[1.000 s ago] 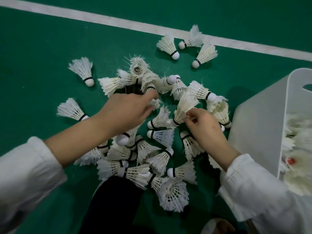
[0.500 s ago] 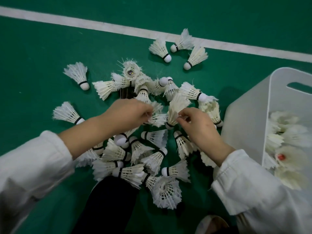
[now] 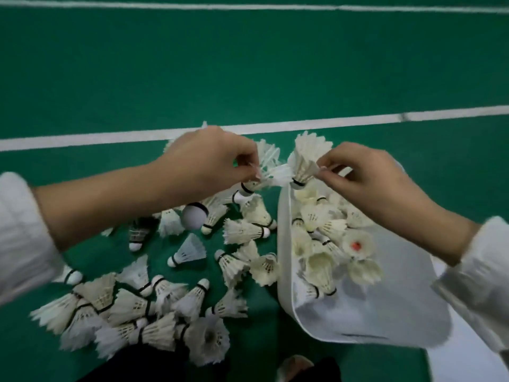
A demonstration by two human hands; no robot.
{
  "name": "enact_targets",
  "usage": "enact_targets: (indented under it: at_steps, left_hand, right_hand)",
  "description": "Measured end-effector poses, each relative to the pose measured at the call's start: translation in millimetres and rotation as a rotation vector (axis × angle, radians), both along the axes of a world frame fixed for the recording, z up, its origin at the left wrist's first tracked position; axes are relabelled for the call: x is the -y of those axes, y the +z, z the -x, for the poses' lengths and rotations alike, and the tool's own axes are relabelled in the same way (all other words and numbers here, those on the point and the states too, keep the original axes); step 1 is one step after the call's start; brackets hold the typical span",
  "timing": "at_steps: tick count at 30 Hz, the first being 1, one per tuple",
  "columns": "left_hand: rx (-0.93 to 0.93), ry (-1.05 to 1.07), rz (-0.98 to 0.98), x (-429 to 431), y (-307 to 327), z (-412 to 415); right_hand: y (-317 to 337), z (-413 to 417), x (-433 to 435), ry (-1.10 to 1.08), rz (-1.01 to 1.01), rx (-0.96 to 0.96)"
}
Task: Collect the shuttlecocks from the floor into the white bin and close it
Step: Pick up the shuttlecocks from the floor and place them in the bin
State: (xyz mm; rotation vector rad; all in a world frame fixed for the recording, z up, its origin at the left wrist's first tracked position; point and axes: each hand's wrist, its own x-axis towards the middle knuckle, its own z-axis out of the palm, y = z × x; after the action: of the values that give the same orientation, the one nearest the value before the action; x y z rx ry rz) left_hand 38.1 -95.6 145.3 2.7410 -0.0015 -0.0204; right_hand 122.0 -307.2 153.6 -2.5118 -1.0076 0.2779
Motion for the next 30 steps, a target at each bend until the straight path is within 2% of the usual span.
enact_targets:
  at_steps: [4, 6, 12, 16, 22, 26, 30]
  left_hand:
    - [-0.015, -0.042, -0.078, 51, 1, -37]
    - [-0.017, -0.010, -0.030, 77, -12, -46]
    - [-0.105, 0.027, 0.156, 141, -69, -43]
    - [-0.171, 0.030, 0.152, 151, -88, -28]
    - [-0.161, 0.020, 0.147, 150, -89, -23]
    - [-0.164, 0.017, 0.125, 150, -91, -26]
    - [-0.176, 0.015, 0.134, 150, -92, -26]
  right_hand:
    - [-1, -3, 75, -0.195, 0.010, -0.009]
    - [-21, 3, 107, -0.243, 0.075, -0.055]
    - [-91, 28, 148, -0.063, 0.292, -0.219]
    - [-123, 23, 143, 0.069, 0.435, -0.306]
    - [-170, 16, 137, 0.261, 0.600, -0.257]
    - [-171, 15, 137, 0.245, 0.611, -0.276]
    - [-141, 10, 140, 0.148, 0.542, -0.296]
